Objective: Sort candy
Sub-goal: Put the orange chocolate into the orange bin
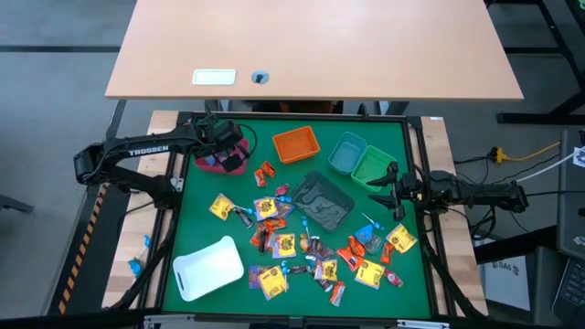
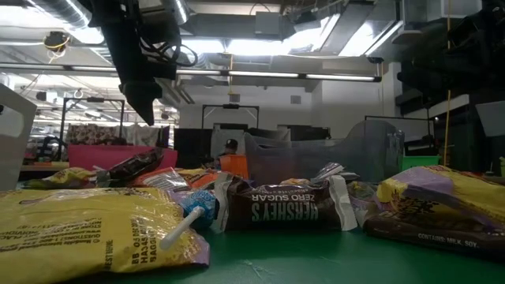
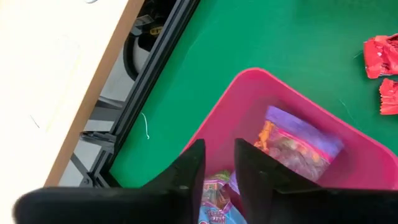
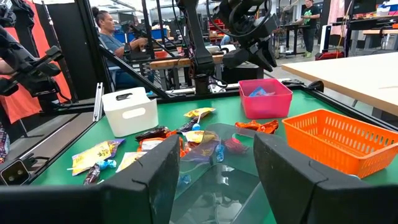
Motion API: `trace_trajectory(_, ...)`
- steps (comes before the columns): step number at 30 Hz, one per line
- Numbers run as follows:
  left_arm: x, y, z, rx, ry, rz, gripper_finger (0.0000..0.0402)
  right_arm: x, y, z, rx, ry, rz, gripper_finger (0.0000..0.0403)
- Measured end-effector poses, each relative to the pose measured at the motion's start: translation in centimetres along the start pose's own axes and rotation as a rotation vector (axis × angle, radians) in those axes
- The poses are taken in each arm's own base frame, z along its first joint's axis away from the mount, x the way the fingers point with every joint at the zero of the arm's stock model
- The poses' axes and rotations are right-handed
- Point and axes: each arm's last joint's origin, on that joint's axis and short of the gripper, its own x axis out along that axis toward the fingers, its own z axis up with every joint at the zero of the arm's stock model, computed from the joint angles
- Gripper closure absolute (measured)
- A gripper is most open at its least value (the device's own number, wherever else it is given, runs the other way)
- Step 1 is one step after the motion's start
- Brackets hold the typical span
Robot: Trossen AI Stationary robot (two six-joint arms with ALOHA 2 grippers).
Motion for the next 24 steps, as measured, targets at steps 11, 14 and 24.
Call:
trace_trajectory(11, -0.2, -0.7, 1.5, -0.055, -0.153, -0.263, 0.0288, 0.0, 0.0, 0.0, 0.000, 0.000, 0.000, 0.0198)
trace_trajectory(14, -0.5, -0.9, 2.3, -0.072, -0.246, -0.373, 0.0287, 0.0, 0.0, 0.0, 0.000, 0.000, 0.000, 0.0198)
trace_trajectory(24, -0.2, -1.9, 4.2, -0.075, -0.402, -0.509, 0.0287, 0.0, 0.0, 0.0, 0.000, -0.001, -0.001, 0.0198)
